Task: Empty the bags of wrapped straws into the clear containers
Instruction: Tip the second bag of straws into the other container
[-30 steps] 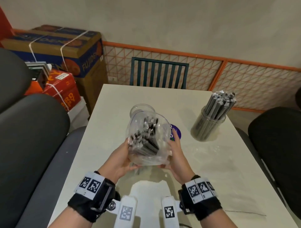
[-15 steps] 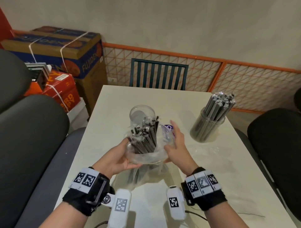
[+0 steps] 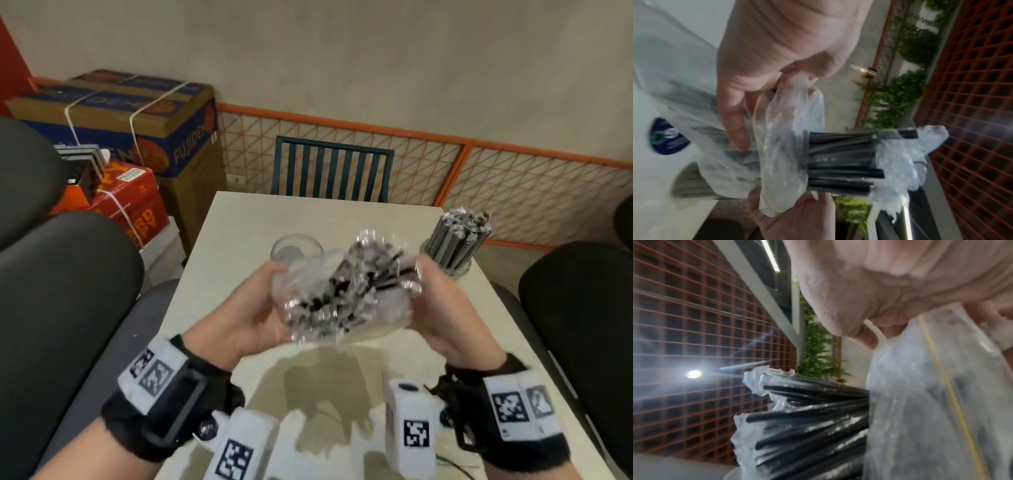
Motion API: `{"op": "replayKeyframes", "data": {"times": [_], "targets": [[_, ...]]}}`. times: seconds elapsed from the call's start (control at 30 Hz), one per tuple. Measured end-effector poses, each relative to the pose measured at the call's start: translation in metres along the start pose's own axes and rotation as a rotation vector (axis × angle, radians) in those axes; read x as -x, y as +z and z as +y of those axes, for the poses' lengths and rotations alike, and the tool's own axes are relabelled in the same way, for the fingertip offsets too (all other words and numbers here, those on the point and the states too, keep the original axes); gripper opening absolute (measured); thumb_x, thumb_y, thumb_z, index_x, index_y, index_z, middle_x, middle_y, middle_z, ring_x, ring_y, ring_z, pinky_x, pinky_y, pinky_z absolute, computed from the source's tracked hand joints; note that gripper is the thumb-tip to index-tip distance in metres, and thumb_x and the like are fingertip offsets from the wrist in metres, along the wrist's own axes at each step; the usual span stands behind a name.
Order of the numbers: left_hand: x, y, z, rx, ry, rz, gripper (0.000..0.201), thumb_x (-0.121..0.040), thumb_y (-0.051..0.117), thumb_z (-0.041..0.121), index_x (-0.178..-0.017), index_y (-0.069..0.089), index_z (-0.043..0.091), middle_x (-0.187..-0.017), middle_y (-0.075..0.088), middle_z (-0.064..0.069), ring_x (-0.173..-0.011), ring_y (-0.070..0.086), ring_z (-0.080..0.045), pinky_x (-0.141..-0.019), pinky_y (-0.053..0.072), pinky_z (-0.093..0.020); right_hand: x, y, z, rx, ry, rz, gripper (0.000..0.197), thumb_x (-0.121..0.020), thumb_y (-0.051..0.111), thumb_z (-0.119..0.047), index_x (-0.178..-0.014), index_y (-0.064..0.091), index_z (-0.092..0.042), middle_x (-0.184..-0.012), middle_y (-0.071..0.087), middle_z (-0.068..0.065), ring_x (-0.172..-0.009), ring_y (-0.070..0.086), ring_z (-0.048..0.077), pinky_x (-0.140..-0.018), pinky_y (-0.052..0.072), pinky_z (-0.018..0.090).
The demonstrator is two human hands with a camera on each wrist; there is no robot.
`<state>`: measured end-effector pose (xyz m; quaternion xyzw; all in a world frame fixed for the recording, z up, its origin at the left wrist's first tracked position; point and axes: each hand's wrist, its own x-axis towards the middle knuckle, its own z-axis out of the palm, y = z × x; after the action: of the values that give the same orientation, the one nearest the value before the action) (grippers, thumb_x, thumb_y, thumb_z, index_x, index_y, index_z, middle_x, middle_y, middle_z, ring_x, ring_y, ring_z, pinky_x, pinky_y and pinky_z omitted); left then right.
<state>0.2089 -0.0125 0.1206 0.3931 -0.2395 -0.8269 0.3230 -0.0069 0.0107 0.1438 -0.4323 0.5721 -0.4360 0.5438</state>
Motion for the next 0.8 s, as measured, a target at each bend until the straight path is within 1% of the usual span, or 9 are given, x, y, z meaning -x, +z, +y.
{"op": "replayKeyframes", "data": {"times": [0.1, 0.17, 0.3, 0.4, 0.5, 0.53, 0.6, 0.7, 0.8], "targets": [[-0.009, 0.019, 0.043, -0.030, 0.108, 0.039, 0.056, -0.093, 0.034, 0.054, -0.108, 0.063, 0.008, -0.087, 0.073, -0.021, -0.076, 0.072, -0.032, -0.058, 0.058, -0.037, -0.008, 0.012, -0.047, 0.172, -0.246, 0.087, 0.034, -0.094, 0.051, -0.024, -0.066, 0.061, -0.008, -0.050, 0.058, -0.002, -0.042, 0.052, 0.003, -0.046, 0.045, 0.011], [-0.015, 0.031, 0.067, -0.055, 0.174, 0.041, 0.062, -0.091, 0.035, 0.060, -0.120, 0.057, 0.010, -0.092, 0.073, -0.021, -0.078, 0.073, -0.030, -0.059, 0.059, -0.038, -0.023, 0.026, -0.066, 0.273, -0.445, 0.085, 0.032, -0.091, 0.056, -0.023, -0.060, 0.057, -0.014, -0.056, 0.053, -0.004, -0.047, 0.048, 0.002, -0.058, 0.043, 0.009], [-0.028, 0.025, 0.095, -0.014, 0.285, -0.028, 0.055, -0.089, 0.052, 0.045, -0.131, 0.051, 0.010, -0.125, 0.061, -0.020, -0.108, 0.064, -0.027, -0.088, 0.054, -0.042, -0.061, 0.043, -0.077, 0.556, -0.673, -0.004, 0.027, -0.083, 0.067, -0.017, -0.064, 0.048, -0.022, -0.086, 0.045, -0.008, -0.079, 0.043, -0.005, -0.082, 0.036, 0.014], [-0.035, 0.015, 0.104, -0.042, 0.311, -0.092, 0.043, -0.091, 0.052, 0.034, -0.122, 0.058, 0.006, -0.119, 0.065, -0.019, -0.109, 0.064, -0.026, -0.091, 0.052, -0.040, -0.084, 0.048, -0.087, 0.591, -0.727, -0.019, 0.036, -0.074, 0.075, -0.014, -0.100, 0.052, -0.020, -0.134, 0.029, 0.001, -0.118, 0.039, 0.006, -0.105, 0.028, 0.018], [-0.048, 0.007, 0.107, -0.334, 0.433, -0.085, 0.042, -0.085, 0.057, 0.027, -0.123, 0.055, 0.008, -0.119, 0.064, -0.014, -0.103, 0.064, -0.022, -0.086, 0.055, -0.032, -0.115, 0.044, -0.089, 0.667, -0.566, -0.010, 0.115, -0.068, 0.082, -0.021, -0.149, 0.001, -0.019, -0.158, -0.011, 0.006, -0.146, 0.008, 0.022, -0.116, 0.012, 0.032], [-0.052, 0.004, 0.109, -0.413, 0.484, -0.056, 0.046, -0.082, 0.061, 0.022, -0.125, 0.052, 0.008, -0.120, 0.063, -0.013, -0.101, 0.066, -0.021, -0.083, 0.056, -0.030, -0.124, 0.044, -0.086, 0.642, -0.459, -0.085, 0.129, -0.066, 0.083, -0.023, -0.147, -0.017, -0.021, -0.159, -0.009, 0.008, -0.146, 0.009, 0.023, -0.118, 0.012, 0.038], [-0.062, -0.003, 0.111, -0.518, 0.574, 0.013, 0.046, -0.081, 0.063, 0.011, -0.124, 0.045, 0.012, -0.121, 0.060, -0.012, -0.096, 0.068, -0.019, -0.080, 0.057, -0.028, -0.140, 0.045, -0.081, 0.540, -0.301, -0.267, 0.141, -0.058, 0.087, -0.029, -0.144, -0.025, -0.030, -0.158, 0.016, 0.009, -0.141, 0.030, 0.024, -0.117, 0.023, 0.048], [-0.074, -0.006, 0.113, -0.620, 0.697, 0.008, 0.047, -0.089, 0.055, 0.004, -0.128, 0.037, 0.023, -0.126, 0.054, -0.005, -0.108, 0.062, -0.019, -0.089, 0.054, -0.032, -0.153, 0.047, -0.079, 0.450, -0.299, -0.246, 0.117, -0.062, 0.085, -0.015, -0.148, 0.007, -0.027, -0.145, 0.045, 0.005, -0.131, 0.046, 0.021, -0.113, 0.032, 0.047], [-0.085, -0.005, 0.114, -0.619, 0.810, 0.042, 0.057, -0.090, 0.054, 0.005, -0.133, 0.029, 0.033, -0.128, 0.052, 0.004, -0.118, 0.057, -0.017, -0.096, 0.049, -0.034, -0.161, 0.050, -0.080, 0.420, -0.383, -0.106, 0.082, -0.072, 0.078, -0.008, -0.138, 0.030, -0.018, -0.135, 0.053, 0.002, -0.124, 0.051, 0.018, -0.110, 0.037, 0.044]]}}
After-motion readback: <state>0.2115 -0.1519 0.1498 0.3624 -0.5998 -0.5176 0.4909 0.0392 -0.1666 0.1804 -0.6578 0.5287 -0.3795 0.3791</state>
